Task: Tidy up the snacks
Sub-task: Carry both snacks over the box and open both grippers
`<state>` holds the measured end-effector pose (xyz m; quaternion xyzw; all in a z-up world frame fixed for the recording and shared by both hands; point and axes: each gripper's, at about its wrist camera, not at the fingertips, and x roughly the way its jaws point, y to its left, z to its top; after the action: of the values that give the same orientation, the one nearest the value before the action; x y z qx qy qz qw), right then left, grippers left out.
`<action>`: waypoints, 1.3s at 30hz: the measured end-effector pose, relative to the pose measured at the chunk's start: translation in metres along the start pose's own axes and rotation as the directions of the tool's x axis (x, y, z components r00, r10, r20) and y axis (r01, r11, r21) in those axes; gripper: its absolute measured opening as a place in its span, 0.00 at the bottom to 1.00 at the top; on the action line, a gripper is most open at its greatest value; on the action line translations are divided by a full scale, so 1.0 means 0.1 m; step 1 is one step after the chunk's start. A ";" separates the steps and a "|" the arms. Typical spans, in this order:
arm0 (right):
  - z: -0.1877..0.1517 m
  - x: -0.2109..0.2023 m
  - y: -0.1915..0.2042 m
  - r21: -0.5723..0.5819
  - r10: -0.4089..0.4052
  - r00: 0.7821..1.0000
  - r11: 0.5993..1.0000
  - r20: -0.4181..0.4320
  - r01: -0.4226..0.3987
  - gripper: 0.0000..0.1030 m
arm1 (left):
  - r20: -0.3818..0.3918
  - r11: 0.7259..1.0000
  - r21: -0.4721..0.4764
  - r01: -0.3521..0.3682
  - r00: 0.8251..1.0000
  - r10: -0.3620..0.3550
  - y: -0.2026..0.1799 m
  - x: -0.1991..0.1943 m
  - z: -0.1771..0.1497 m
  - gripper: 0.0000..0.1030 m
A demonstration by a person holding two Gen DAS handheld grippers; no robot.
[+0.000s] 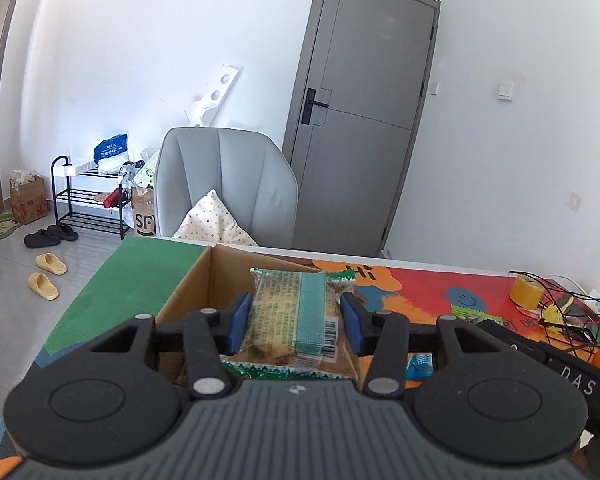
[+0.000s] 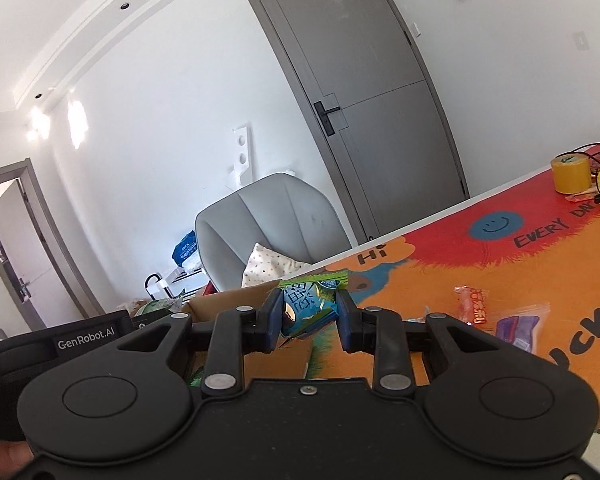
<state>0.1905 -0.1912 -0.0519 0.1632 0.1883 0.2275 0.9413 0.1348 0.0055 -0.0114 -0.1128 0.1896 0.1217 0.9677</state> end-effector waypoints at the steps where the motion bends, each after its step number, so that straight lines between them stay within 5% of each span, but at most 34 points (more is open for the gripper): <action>1: 0.00 0.03 0.03 -0.003 0.005 1.000 1.000 -0.003 -0.005 0.28 | 0.003 1.000 -0.005 -0.005 1.000 0.005 0.04 0.01 0.02 0.46; 16: 0.06 0.47 0.48 -0.071 0.063 0.997 0.995 -0.048 -0.066 0.28 | 0.002 0.998 -0.046 -0.037 0.999 0.037 0.37 0.39 0.26 0.46; 22: 0.07 0.56 0.55 -0.075 0.063 0.996 0.995 -0.069 -0.068 0.28 | 0.019 0.996 -0.059 -0.060 0.998 0.061 0.48 0.40 0.25 0.74; 33: 0.04 0.73 0.72 -0.068 0.083 0.991 0.994 -0.103 -0.090 0.28 | 0.020 0.985 -0.122 -0.126 0.991 0.129 0.77 0.21 0.21 0.83; 36: 0.04 0.78 0.79 -0.097 0.098 0.988 0.989 -0.116 -0.109 0.36 | 0.001 0.978 -0.147 -0.146 0.989 0.148 0.84 0.18 0.18 0.88; 39: 0.05 0.76 0.80 -0.108 0.053 0.992 0.992 -0.113 -0.065 0.59 | -0.022 0.972 -0.166 -0.165 0.986 0.163 0.90 0.17 0.13 0.91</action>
<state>0.2262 -0.0877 -0.0374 0.1030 0.2219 0.2741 0.9301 0.1298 0.0973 -0.0219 -0.1782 0.1915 0.2162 0.9406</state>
